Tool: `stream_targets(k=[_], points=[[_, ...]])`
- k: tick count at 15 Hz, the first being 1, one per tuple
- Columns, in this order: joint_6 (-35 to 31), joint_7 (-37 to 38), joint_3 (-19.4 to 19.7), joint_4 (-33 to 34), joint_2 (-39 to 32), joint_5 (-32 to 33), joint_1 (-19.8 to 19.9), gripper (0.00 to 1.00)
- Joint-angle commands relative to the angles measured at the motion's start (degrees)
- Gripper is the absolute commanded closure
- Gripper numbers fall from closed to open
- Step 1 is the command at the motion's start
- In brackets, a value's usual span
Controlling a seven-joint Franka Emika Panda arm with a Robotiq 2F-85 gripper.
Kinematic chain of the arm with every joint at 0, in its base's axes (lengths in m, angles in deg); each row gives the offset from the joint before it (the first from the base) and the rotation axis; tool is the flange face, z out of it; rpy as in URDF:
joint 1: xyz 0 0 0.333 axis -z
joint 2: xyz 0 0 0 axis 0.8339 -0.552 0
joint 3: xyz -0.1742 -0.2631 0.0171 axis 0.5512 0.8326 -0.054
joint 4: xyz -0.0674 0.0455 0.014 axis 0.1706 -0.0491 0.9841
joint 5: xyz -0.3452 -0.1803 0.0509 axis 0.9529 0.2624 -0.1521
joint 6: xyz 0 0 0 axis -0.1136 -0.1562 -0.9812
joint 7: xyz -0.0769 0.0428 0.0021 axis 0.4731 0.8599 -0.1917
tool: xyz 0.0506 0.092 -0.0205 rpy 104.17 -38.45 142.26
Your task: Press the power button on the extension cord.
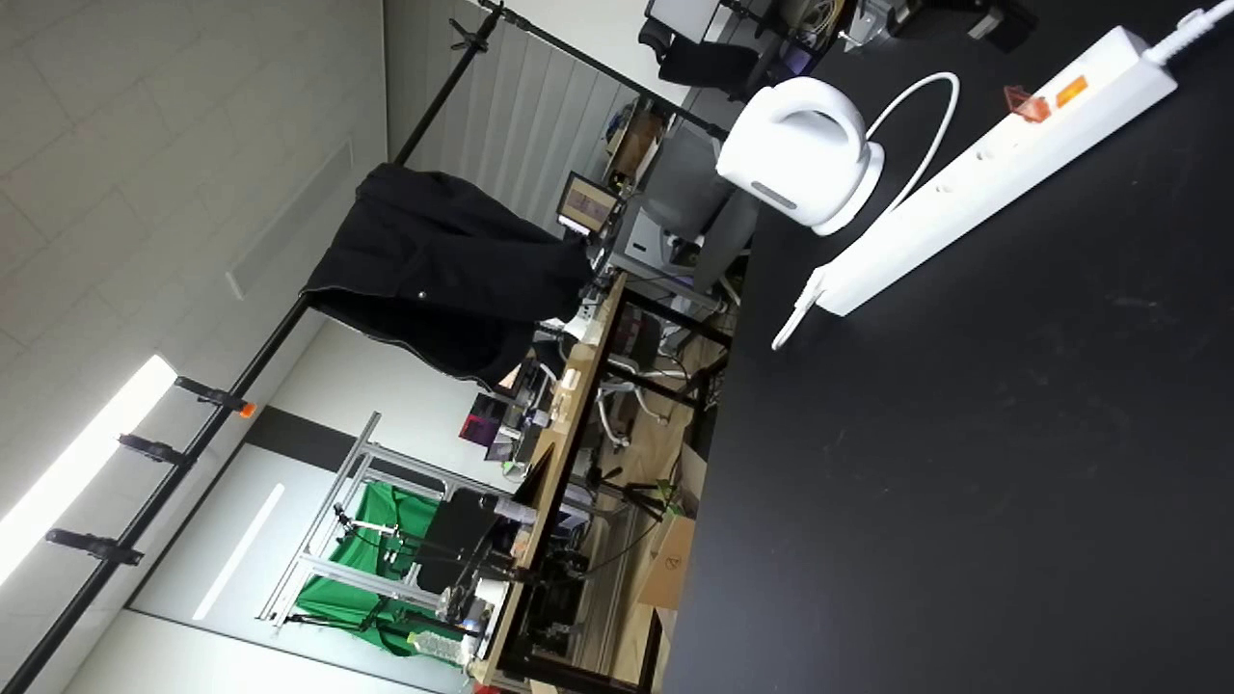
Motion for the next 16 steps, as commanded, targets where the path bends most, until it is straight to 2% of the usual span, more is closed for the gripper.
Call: stream_targets(k=[1, 9, 16], points=[[-0.27, -0.08, -0.40, 2.29, -3.23, -0.86, 0.34, 1.00], [-0.76, -0.14, -0.87, 4.82, -8.18, -1.16, 0.50, 1.00], [-3.50, -2.30, -4.40, 6.13, -10.05, -5.85, 2.91, 1.00]])
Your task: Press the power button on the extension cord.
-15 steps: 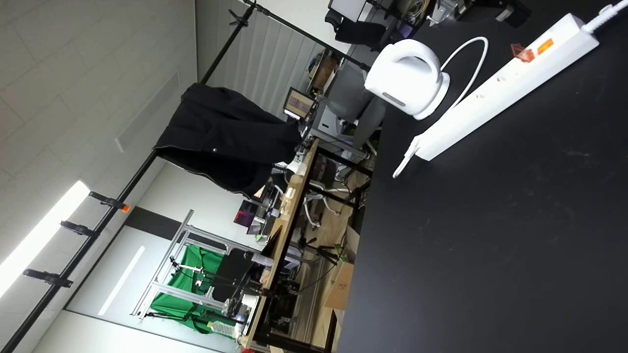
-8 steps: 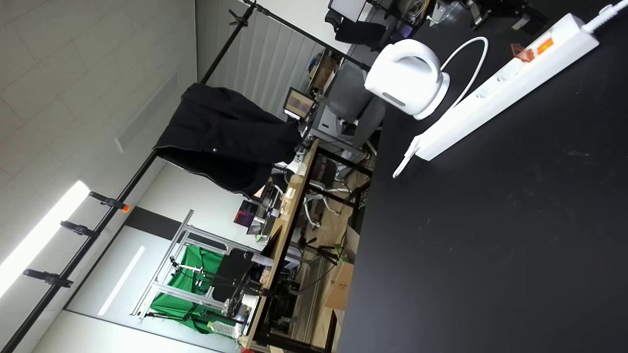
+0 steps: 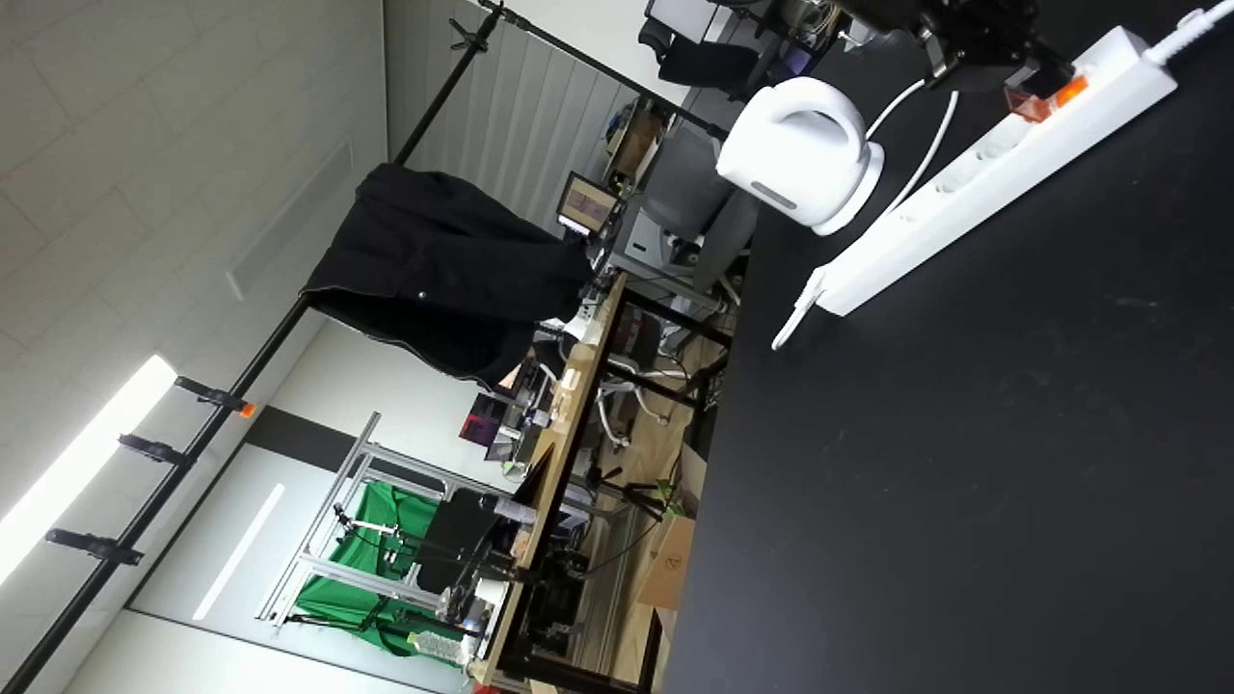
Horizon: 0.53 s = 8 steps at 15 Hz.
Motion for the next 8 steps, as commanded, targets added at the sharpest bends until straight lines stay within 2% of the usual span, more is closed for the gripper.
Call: stream_targets(k=[1, 8], points=[[-1.17, -1.64, -2.05, 1.34, -1.36, -2.58, 1.98, 1.00], [-2.14, -1.96, -2.85, 1.85, -3.19, -3.45, 2.95, 1.00]])
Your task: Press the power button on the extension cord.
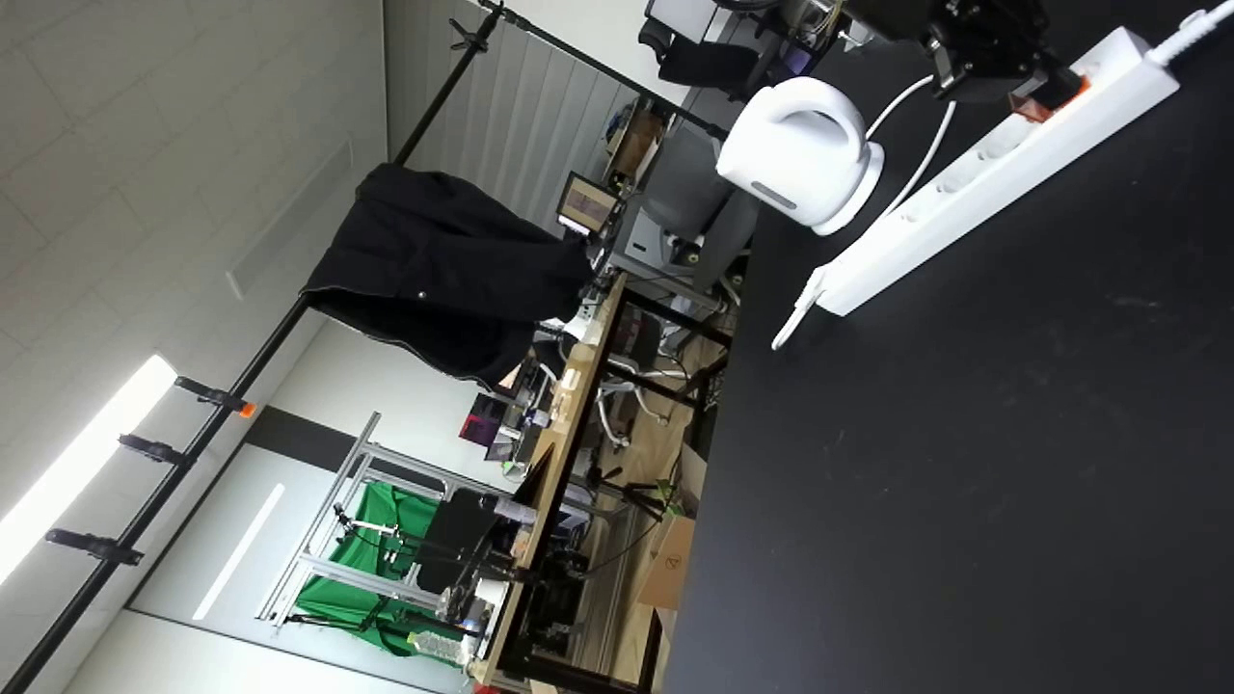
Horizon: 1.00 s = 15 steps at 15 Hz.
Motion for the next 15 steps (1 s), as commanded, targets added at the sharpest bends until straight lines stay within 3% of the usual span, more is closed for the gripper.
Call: stream_targets(k=[1, 7, 12, 13, 15], points=[[-0.71, -0.52, -0.49, 0.92, -1.04, -0.79, 0.80, 1.00], [-3.05, 2.73, 2.93, -0.09, -1.43, 2.61, -4.21, 1.00], [-7.36, 6.79, 9.12, -2.19, -1.88, 6.49, -14.16, 1.00], [-9.26, 13.02, 7.48, -3.36, -1.75, 14.15, -12.27, 1.00], [-11.00, 19.47, 11.79, -4.43, -2.00, 21.02, -17.62, 1.00]])
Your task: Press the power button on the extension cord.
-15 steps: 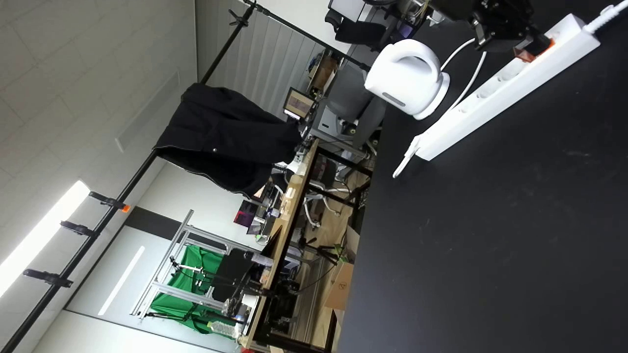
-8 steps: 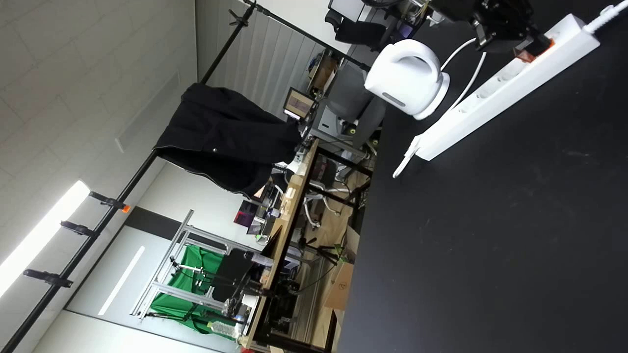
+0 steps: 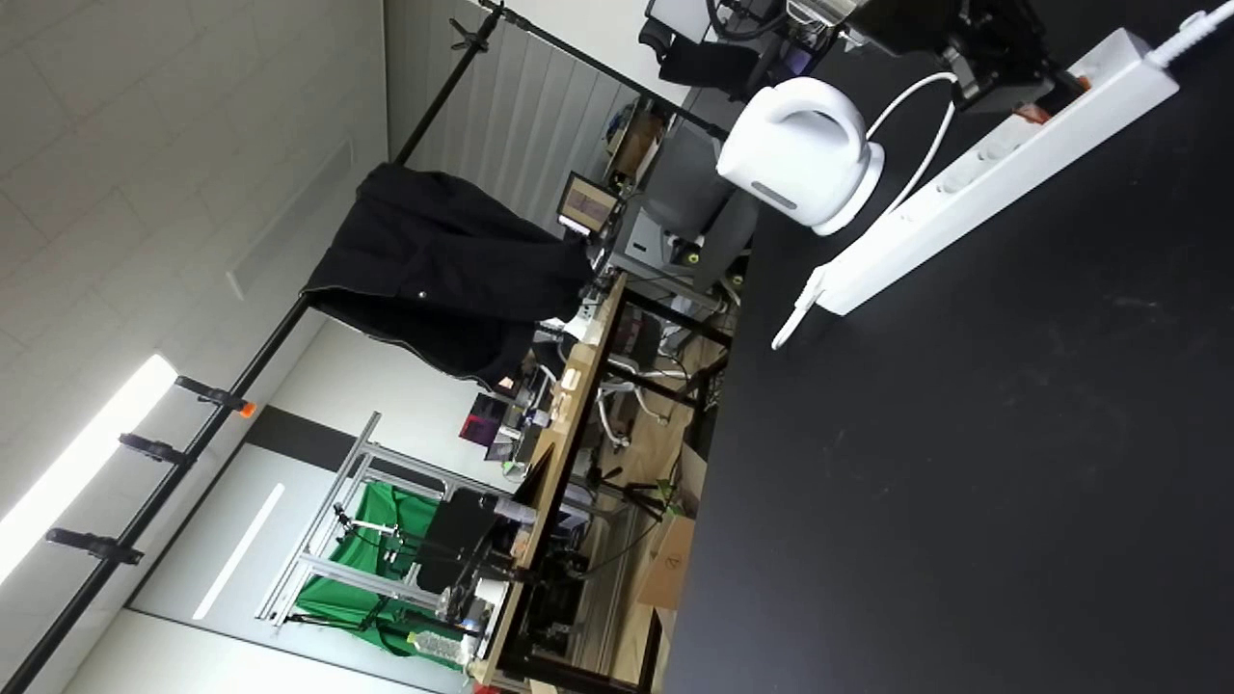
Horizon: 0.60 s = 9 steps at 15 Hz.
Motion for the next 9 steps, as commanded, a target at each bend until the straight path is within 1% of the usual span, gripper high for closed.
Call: stream_targets(k=[1, 3, 6, 9], points=[[-4.15, 12.63, 6.50, -1.74, -2.44, 11.84, -7.91, 1.00], [-4.77, 17.13, 11.61, -2.24, -2.98, 15.89, -13.72, 1.00], [-3.96, 22.03, 18.50, -2.38, -3.33, 18.49, -21.79, 1.00], [0.29, 26.24, 25.47, -3.34, -0.35, 19.39, -29.70, 1.00]])
